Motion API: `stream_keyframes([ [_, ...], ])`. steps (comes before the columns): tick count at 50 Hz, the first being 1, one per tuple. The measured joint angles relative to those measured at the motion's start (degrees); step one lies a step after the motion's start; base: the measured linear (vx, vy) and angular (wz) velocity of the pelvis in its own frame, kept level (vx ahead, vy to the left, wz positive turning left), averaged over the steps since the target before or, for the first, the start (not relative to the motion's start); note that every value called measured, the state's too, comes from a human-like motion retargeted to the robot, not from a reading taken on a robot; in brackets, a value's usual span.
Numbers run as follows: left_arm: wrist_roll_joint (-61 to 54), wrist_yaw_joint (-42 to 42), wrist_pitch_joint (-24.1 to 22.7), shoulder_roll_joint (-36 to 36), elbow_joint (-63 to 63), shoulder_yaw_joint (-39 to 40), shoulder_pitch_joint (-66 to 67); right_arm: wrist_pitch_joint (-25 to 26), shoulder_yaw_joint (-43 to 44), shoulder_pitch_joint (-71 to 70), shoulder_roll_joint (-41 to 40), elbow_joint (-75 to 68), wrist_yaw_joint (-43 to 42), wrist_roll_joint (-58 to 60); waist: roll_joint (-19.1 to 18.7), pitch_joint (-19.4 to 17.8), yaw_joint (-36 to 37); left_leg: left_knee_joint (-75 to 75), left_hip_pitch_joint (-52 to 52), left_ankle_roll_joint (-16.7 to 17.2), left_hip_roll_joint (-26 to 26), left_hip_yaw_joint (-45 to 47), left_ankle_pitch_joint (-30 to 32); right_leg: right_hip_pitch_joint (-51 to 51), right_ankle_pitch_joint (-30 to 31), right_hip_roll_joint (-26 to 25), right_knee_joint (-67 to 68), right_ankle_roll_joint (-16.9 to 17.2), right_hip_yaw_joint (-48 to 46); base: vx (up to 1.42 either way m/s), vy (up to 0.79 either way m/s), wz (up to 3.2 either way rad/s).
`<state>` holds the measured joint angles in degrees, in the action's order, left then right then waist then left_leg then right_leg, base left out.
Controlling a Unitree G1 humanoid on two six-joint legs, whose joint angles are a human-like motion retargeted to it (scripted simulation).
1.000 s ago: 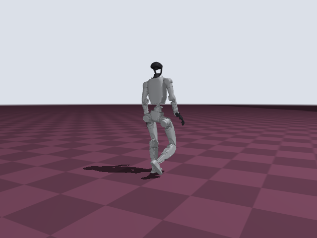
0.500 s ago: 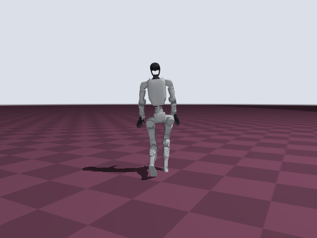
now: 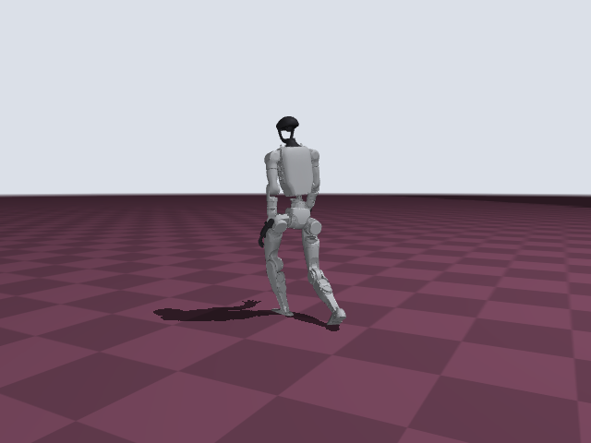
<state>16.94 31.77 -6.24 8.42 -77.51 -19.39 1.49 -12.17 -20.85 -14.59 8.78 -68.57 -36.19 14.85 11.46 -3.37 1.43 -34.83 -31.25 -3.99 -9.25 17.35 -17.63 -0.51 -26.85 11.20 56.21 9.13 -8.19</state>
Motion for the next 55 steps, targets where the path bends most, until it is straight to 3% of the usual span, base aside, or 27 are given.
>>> stream_keyframes([
  [3,-0.1,-1.1,0.3,1.3,0.6,-0.4,-1.7,1.3,-1.0,2.1,-1.8,-1.4,2.6,-0.1,4.6,-0.8,-1.6,5.9,6.8,-2.6,-8.7,-2.4,1.1,-4.0,14.2,6.0,14.4,3.7,3.4,0.67,0.06,1.40],
  [5,0.5,-0.9,0.4,2.3,1.7,-0.9,-3.3,2.2,-1.5,3.3,-2.7,-2.3,3.6,0.4,6.0,-1.6,-2.6,9.0,11.4,-3.6,-12.6,-5.4,0.9,-7.1,19.6,8.2,22.2,4.1,5.3,0.67,0.02,1.36],
  [8,1.7,0.6,0.3,3.3,3.9,-1.9,-5.8,3.2,-2.4,5.5,-3.4,-3.3,3.7,1.4,6.7,-2.9,-4.3,10.6,17.8,-4.0,-16.7,-10.7,-0.7,-12.0,17.4,11.8,30.2,1.1,6.9,0.66,0.00,1.40],
  [12,2.6,1.9,0.2,4.9,7.8,-1.9,-10.6,4.3,-3.3,6.6,-3.1,-3.6,3.9,2.5,4.1,-5.8,-6.2,15.6,29.3,-2.8,-17.1,-20.3,-1.8,-19.0,9.5,11.5,29.3,-4.4,7.5,0.64,-0.01,1.31],
  [15,2.7,3.0,-0.2,5.5,10.7,-2.0,-13.2,4.8,-4.0,7.7,-2.8,-3.3,4.0,2.5,2.1,-7.4,-7.3,15.4,35.6,-1.9,-15.7,-26.2,-4.3,-23.3,4.4,7.8,20.8,-6.0,7.1,0.66,-0.03,1.29],
  [17,3.3,3.8,-0.5,5.9,12.2,-2.3,-14.4,5.2,-4.4,8.1,-2.6,-3.3,4.0,2.3,0.7,-8.3,-7.6,13.9,38.6,-1.4,-14.1,-29.1,-6.5,-25.2,3.4,3.5,11.9,-4.9,7.1,0.67,-0.03,1.13],
  [22,6.4,5.9,-1.2,6.7,14.0,-2.9,-15.2,5.6,-4.9,7.9,-2.3,-3.6,4.0,2.8,-3.3,-8.7,-7.2,7.3,41.3,0.6,-9.0,-31.5,-11.7,-26.7,5.7,-10.5,-15.8,-0.2,10.5,0.67,0.00,0.78],
  [25,7.8,6.5,-1.0,6.4,12.8,-2.7,-13.3,5.6,-4.9,7.8,-2.1,-3.3,3.5,3.1,-4.3,-8.0,-7.0,-1.2,41.3,2.4,-8.4,-31.5,-13.6,-27.0,6.8,-14.7,-17.5,0.0,12.8,0.65,0.00,0.70],
  [28,8.1,6.3,-0.6,5.3,10.0,-2.1,-10.3,5.5,-5.1,7.6,-1.5,-2.9,2.9,2.9,-7.3,-7.8,-7.2,-14.8,39.2,6.8,-5.3,-29.9,-11.1,-25.5,8.1,-18.1,-13.3,-1.7,11.7,0.64,-0.01,0.87],
  [32,7.6,4.9,0.6,3.3,5.6,-2.2,-7.0,5.0,-5.5,6.2,0.5,-1.8,2.8,1.9,-12.2,-7.3,-7.4,-36.6,30.0,13.9,1.2,-25.7,-1.2,-22.5,4.9,-20.5,-10.5,-5.8,7.2,0.59,-0.02,1.06],
  [35,6.8,3.9,1.7,2.4,3.7,-3.0,-5.3,4.9,-5.8,4.8,1.9,-1.2,2.9,2.1,-13.6,-6.6,-6.9,-49.5,20.7,10.9,9.5,-19.8,1.0,-19.6,1.4,-19.8,-10.5,-7.9,3.9,0.57,-0.08,1.25],
  [39,5.8,3.4,2.3,2.7,3.4,-3.2,-4.0,4.7,-5.5,2.0,3.0,-0.8,3.6,1.9,-13.9,-5.7,-5.1,-55.6,9.4,3.2,20.4,-13.2,-4.3,-13.6,-1.5,-18.5,-15.1,-9.3,-0.2,0.55,-0.16,1.14],
  [42,4.8,3.6,2.0,2.8,4.3,-2.7,-2.5,4.2,-4.7,0.3,3.2,0.0,3.9,1.3,-13.6,-5.1,-3.3,-51.3,4.0,0.9,24.2,-8.3,-8.4,-8.3,-3.3,-17.9,-19.0,-9.4,-2.9,0.55,-0.16,0.88],
  [45,4.0,3.6,1.3,2.6,5.3,-2.0,-0.9,3.3,-3.5,-1.2,3.1,1.1,4.0,0.4,-13.1,-4.6,-1.6,-40.9,1.1,1.2,25.2,-2.4,-10.6,-3.3,-4.7,-17.0,-23.0,-8.9,-5.7,0.54,-0.13,0.84],
  [52,4.3,2.8,0.3,1.5,4.7,-2.1,0.6,1.9,-1.4,-4.8,2.5,1.1,1.9,2.0,-10.1,-1.8,-0.6,-6.3,1.6,5.5,18.3,11.7,-6.6,3.6,-5.5,-12.9,-28.2,-5.8,-15.9,0.50,-0.07,1.03],
  [55,4.5,2.4,0.3,0.9,4.0,-2.4,1.1,1.7,-1.6,-5.1,2.0,0.8,1.3,2.9,-9.5,-0.3,0.1,-3.7,1.7,4.8,17.4,13.4,-5.8,3.7,-5.9,-10.8,-24.3,-5.0,-20.6,0.49,-0.06,0.63],
])
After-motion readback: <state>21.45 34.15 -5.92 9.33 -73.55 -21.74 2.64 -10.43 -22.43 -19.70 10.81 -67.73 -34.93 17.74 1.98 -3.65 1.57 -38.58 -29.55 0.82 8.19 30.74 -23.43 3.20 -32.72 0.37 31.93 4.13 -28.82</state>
